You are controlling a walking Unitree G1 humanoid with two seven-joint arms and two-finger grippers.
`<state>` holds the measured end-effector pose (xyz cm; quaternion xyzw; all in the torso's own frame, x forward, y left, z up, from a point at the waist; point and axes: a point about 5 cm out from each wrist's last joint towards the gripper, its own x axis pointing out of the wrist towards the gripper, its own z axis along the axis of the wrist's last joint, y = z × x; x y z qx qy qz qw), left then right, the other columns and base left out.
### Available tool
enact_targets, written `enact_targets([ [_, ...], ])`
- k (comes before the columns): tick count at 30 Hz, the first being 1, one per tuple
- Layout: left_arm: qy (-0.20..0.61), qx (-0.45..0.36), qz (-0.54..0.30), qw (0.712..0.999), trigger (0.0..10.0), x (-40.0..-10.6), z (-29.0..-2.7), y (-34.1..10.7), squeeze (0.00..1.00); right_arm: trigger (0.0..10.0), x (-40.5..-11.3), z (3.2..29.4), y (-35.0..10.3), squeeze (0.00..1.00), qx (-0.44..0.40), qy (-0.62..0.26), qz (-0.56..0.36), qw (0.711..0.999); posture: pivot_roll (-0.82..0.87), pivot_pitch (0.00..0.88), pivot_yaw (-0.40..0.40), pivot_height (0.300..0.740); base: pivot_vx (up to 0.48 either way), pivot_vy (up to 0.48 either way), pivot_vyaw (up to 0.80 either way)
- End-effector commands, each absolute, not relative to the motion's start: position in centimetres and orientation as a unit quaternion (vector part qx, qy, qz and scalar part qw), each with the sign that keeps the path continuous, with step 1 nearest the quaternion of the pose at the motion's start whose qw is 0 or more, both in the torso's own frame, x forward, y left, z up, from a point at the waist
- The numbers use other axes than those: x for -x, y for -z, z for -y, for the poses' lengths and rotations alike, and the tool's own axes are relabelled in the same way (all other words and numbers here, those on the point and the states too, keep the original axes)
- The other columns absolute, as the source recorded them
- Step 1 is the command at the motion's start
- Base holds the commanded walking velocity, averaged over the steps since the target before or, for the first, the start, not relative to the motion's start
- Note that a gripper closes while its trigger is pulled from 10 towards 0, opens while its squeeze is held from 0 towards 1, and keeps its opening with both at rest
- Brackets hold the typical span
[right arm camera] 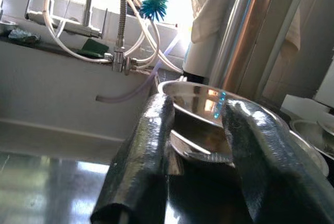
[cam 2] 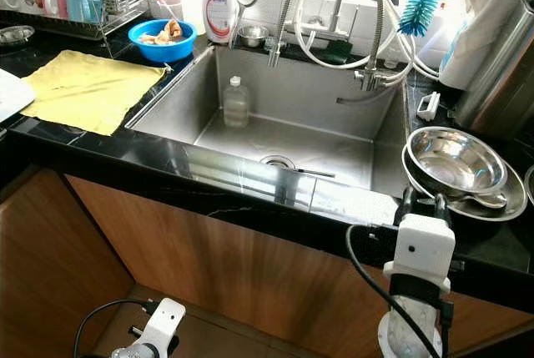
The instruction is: Kitchen organization
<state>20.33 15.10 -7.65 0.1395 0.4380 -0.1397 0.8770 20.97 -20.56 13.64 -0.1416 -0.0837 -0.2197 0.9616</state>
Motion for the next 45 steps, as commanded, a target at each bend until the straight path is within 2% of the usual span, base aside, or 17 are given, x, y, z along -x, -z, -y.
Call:
enact_targets([
  [1,0.145,-0.141,-0.438,0.876,10.0,-20.2,-15.0,7.7,0.00,10.0,-21.0,21.2,-13.3,1.00,0.144,0.234,0.067,0.959,0.00,0.026,-0.051,0.740,0.000,0.000,0.00],
  [2,0.145,-0.141,-0.438,0.876,10.0,-20.2,-15.0,7.7,0.00,10.0,-21.1,21.2,-13.2,1.00,0.146,0.235,0.064,0.959,0.00,0.026,-0.051,0.740,0.000,0.000,0.00],
  [3,0.145,-0.140,-0.438,0.876,10.0,-20.2,-15.0,7.7,0.00,10.0,-21.2,21.2,-13.2,0.00,0.149,0.235,0.061,0.959,0.00,0.030,-0.050,0.740,0.000,0.000,0.00],
  [24,0.143,-0.140,-0.439,0.876,10.0,-20.4,-15.1,7.6,0.00,10.0,-21.7,22.2,-12.4,0.00,0.133,0.259,0.026,0.956,0.00,0.060,-0.040,0.740,0.000,0.000,0.00],
  [25,0.143,-0.140,-0.439,0.876,10.0,-20.4,-15.1,7.6,0.00,0.0,-21.8,22.3,-12.3,0.00,0.130,0.261,0.024,0.956,0.00,0.059,-0.039,0.740,0.000,0.000,0.00],
  [45,0.142,-0.140,-0.438,0.876,10.0,-20.4,-15.0,7.6,0.00,0.0,-21.9,22.3,-12.8,0.00,0.129,0.273,0.031,0.953,0.00,0.059,-0.041,0.740,0.000,0.000,0.00],
])
